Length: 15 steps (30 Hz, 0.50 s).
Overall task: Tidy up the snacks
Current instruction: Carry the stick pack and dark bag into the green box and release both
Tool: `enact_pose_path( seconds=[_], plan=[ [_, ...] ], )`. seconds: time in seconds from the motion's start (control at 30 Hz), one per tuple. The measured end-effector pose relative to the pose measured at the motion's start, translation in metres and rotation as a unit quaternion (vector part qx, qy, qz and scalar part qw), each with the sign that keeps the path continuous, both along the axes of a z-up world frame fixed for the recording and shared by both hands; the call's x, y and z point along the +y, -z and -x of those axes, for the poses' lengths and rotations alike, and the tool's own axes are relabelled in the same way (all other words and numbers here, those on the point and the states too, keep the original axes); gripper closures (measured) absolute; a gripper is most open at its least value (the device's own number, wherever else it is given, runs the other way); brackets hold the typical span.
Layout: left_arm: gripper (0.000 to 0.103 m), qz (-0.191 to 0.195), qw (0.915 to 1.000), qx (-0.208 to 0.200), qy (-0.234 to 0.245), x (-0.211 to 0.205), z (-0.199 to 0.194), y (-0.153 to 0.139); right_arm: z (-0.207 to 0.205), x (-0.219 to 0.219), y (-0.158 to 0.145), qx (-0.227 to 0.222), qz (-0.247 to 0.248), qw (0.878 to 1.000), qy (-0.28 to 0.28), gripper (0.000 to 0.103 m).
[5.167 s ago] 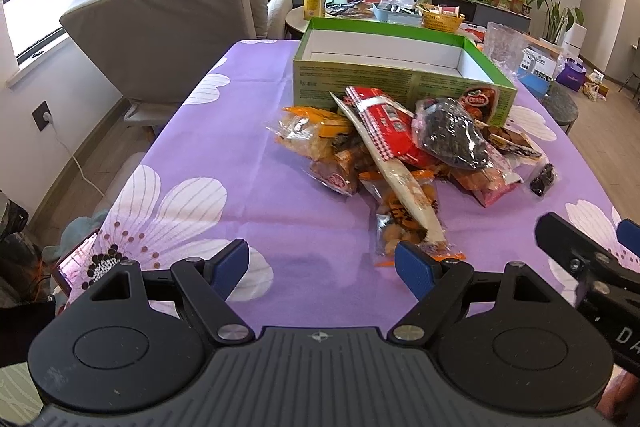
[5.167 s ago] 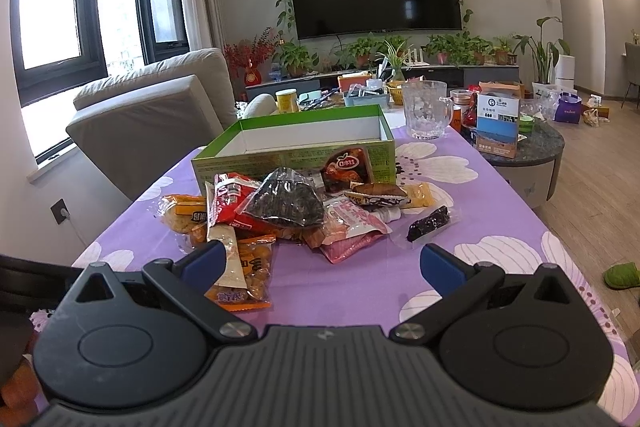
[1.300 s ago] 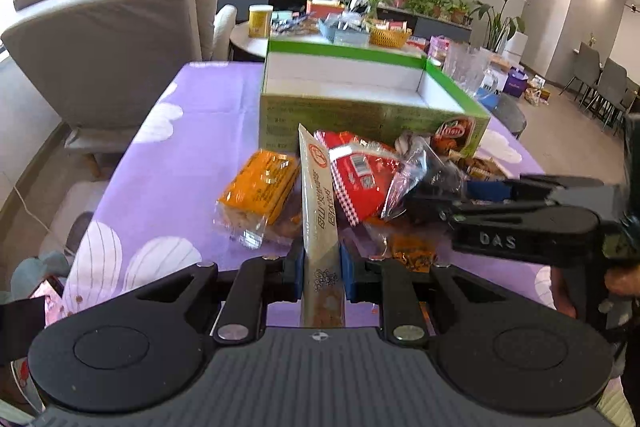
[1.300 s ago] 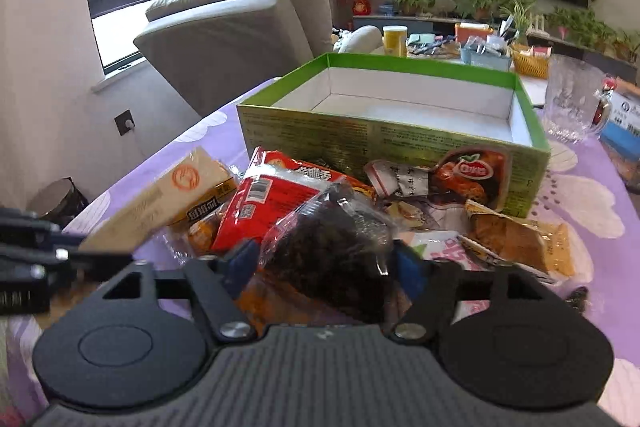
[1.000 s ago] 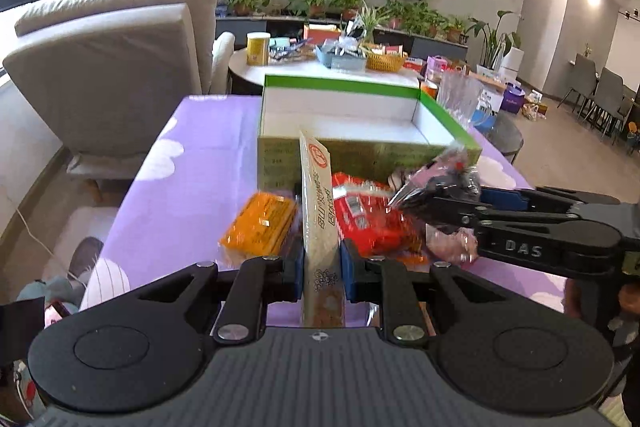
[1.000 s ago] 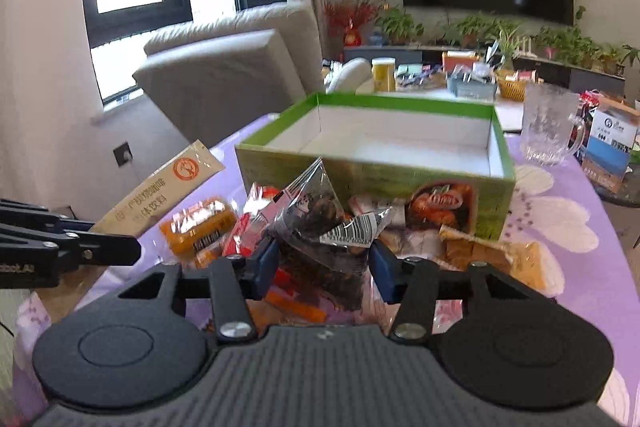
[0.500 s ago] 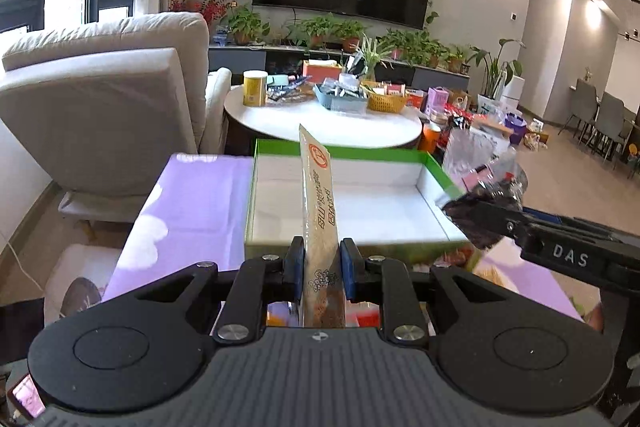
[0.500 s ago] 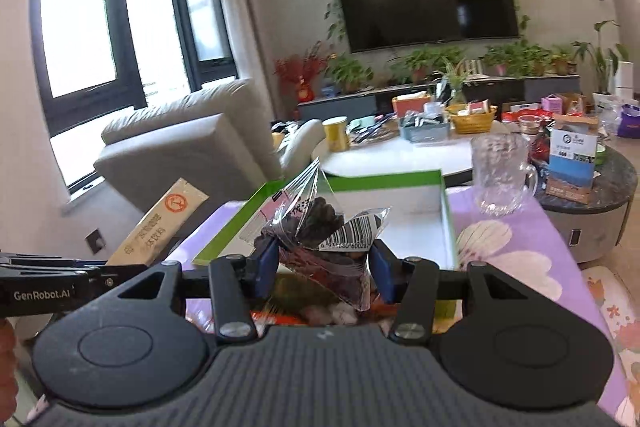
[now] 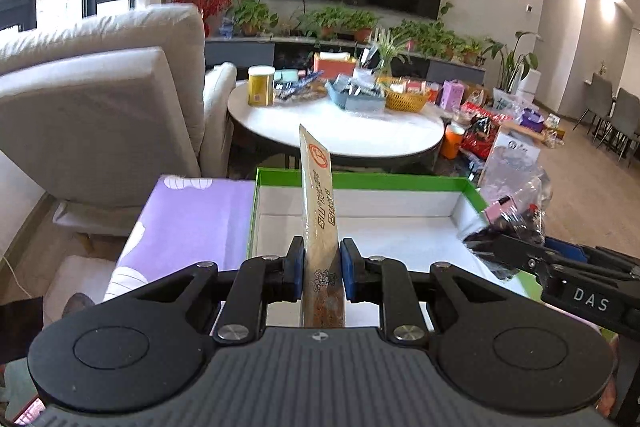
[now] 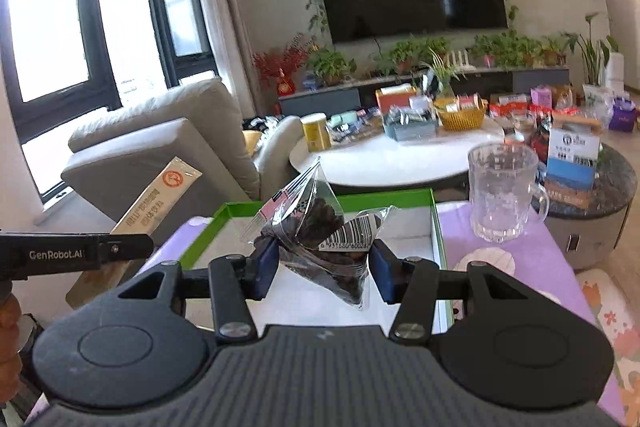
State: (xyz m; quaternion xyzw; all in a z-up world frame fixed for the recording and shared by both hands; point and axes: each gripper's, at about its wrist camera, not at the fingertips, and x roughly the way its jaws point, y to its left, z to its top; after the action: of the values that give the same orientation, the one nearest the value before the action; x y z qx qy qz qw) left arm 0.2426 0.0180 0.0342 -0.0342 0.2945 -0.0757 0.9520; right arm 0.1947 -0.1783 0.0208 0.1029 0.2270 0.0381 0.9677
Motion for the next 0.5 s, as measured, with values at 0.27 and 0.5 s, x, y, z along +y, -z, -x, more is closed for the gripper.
enact_pose_path(
  seconds=[0.27, 0.5],
  plan=[
    [0.086, 0.002, 0.9996, 0.025, -0.009, 0.001, -0.039, 0.025, -0.026, -0.002, 0.022, 0.043, -0.009, 0.999, 0.014, 0.048],
    [0.085, -0.005, 0.9988, 0.046, -0.018, 0.002, -0.061, 0.046, -0.032, 0.001, 0.033, 0.071, -0.009, 0.997, 0.014, 0.048]
  ],
)
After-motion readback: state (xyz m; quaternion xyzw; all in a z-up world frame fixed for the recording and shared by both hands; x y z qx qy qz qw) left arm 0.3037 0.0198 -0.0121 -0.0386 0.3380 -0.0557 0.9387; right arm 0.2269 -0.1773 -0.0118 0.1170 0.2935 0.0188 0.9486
